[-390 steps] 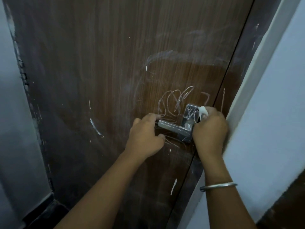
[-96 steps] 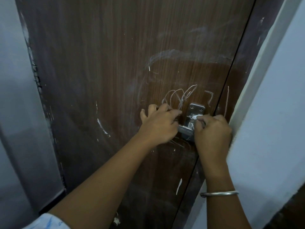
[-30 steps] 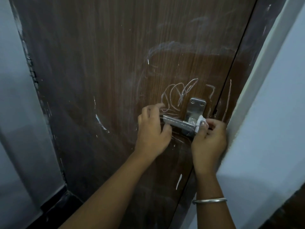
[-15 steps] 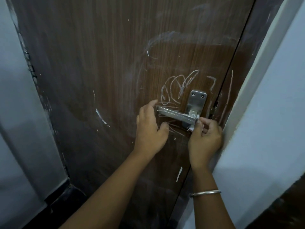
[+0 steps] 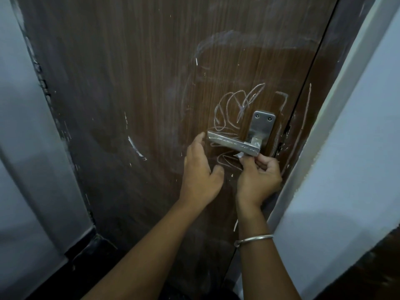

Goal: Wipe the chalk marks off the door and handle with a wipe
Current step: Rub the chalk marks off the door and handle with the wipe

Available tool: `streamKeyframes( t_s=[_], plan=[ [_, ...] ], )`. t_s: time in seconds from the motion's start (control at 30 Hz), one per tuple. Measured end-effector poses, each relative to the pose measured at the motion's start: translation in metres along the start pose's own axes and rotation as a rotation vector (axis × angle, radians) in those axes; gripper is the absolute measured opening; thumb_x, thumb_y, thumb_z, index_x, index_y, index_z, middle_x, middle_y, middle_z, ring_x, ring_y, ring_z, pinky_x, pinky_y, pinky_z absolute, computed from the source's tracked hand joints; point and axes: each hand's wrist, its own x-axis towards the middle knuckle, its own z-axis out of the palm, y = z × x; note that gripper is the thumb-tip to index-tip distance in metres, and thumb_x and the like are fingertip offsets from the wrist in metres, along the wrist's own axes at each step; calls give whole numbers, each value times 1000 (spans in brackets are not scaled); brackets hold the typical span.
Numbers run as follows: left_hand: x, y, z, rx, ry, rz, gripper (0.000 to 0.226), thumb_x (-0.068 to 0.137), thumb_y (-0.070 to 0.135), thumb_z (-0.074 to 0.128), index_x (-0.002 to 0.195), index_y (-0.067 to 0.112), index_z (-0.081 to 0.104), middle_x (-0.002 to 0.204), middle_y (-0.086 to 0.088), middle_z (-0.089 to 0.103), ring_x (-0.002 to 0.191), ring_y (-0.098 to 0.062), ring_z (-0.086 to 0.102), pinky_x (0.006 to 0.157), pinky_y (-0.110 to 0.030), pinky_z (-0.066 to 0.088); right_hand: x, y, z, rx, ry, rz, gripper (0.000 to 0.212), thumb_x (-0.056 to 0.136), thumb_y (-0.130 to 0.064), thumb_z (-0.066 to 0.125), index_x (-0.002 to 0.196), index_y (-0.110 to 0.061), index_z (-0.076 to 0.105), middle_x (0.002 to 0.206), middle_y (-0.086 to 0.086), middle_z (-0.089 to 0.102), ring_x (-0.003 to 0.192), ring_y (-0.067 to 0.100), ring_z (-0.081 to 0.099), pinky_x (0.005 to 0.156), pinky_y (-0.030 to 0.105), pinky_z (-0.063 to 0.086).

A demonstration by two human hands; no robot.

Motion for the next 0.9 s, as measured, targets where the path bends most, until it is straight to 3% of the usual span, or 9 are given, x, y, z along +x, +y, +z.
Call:
streamKeyframes(
  t_s=[0.07,0.2,0.37,0.53,0.7,0.9],
  plan=[
    [-1,-1,2,-23,-14,-9,78,72,10,57,141,18,22,136,-3,40,130,-17,36,104,-45,38,2,2,-2,28,20,23,27,67,3,77,76,-19,62,73,-1,67,65,0,64,63,17,53],
    [-2,-3,3,-55,-24,-33,79,70,10,55,141,20,21,136,-4,39,130,-17,36,103,-46,39,1,3,-3,105,83,77,25,67,2,76,75,-19,64,74,-2,68,69,5,67,65,23,55],
    [-5,-2,2,-66,-38,-62,85,71,7,57,142,28,15,136,-4,39,129,-17,38,103,-45,40,-1,3,9,65,10,125,28,65,3,77,70,-20,61,69,-2,66,65,8,66,62,26,56],
    [-4,-5,-3,-33,-20,-85,90,74,4,59,142,34,9,135,-3,38,128,-14,37,102,-44,41,1,5,-1,141,104,122,25,70,2,75,75,-19,63,72,-3,67,66,2,67,59,17,53],
    [-6,-4,0,-37,-24,-94,89,72,3,57,142,33,11,132,-2,40,126,-15,38,101,-45,42,-4,6,1,47,9,64,27,72,2,74,70,-21,60,65,-8,64,59,-3,64,56,14,52],
    [-10,-1,7,-70,-60,-95,86,70,8,57,135,46,14,136,-2,39,128,-15,38,103,-45,40,-1,12,-10,84,104,96,22,76,-4,72,73,-23,63,71,1,68,61,5,68,58,18,53]
  ],
)
